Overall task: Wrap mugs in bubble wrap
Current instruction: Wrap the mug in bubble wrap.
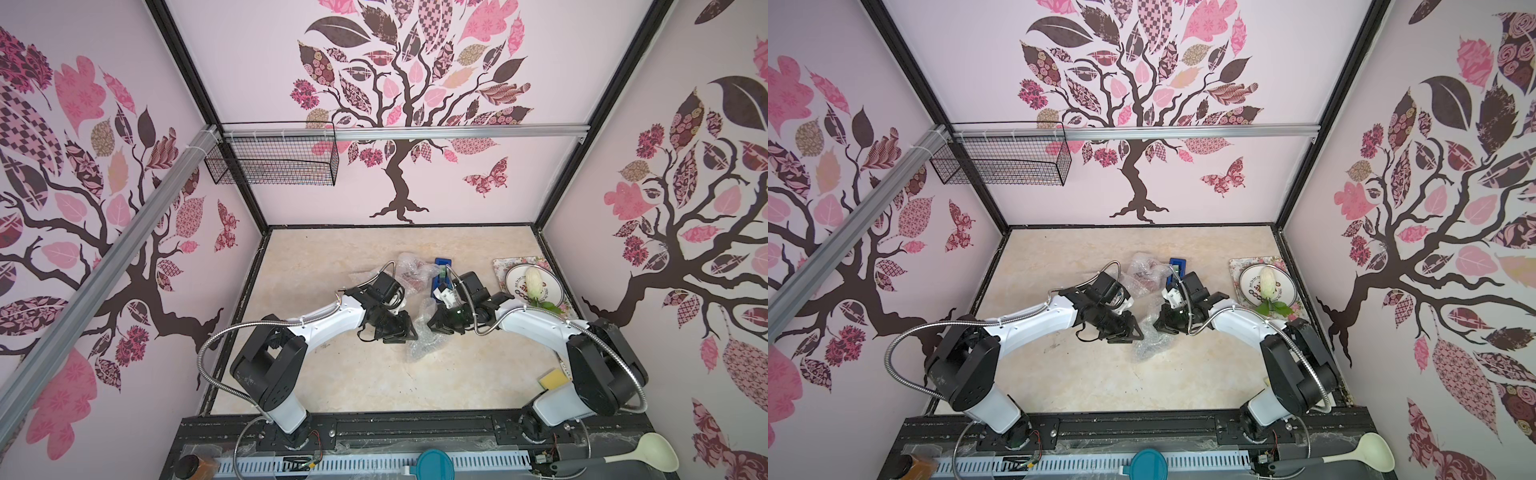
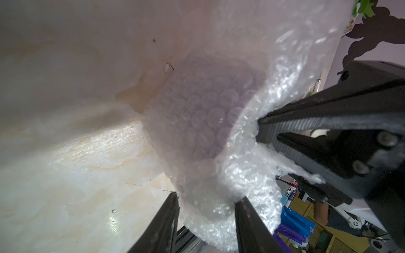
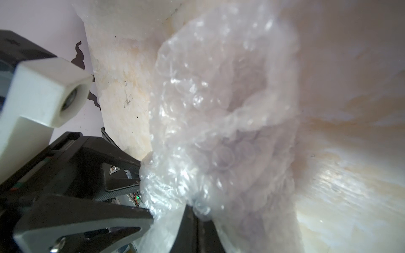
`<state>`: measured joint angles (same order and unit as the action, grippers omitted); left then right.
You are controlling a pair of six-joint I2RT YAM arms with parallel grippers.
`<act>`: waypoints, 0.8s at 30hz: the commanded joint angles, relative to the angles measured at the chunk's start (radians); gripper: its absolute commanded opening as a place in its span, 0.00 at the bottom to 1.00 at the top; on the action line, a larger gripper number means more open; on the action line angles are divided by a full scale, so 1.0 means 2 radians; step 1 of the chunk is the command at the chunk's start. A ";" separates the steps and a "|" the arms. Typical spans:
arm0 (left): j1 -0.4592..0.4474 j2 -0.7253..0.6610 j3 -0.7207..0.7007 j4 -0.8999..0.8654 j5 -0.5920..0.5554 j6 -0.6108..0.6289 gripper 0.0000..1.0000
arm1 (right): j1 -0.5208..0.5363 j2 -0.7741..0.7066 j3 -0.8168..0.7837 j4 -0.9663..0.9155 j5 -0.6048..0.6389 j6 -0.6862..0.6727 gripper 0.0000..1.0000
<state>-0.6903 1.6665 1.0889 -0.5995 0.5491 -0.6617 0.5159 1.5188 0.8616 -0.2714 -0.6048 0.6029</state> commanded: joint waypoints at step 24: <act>-0.015 0.058 0.028 -0.019 -0.064 0.027 0.38 | -0.012 -0.071 0.079 -0.150 0.045 -0.093 0.40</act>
<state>-0.7078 1.7287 1.1442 -0.6014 0.5125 -0.6323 0.4744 1.3567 0.9955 -0.5213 -0.5049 0.4843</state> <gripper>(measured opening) 0.380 0.396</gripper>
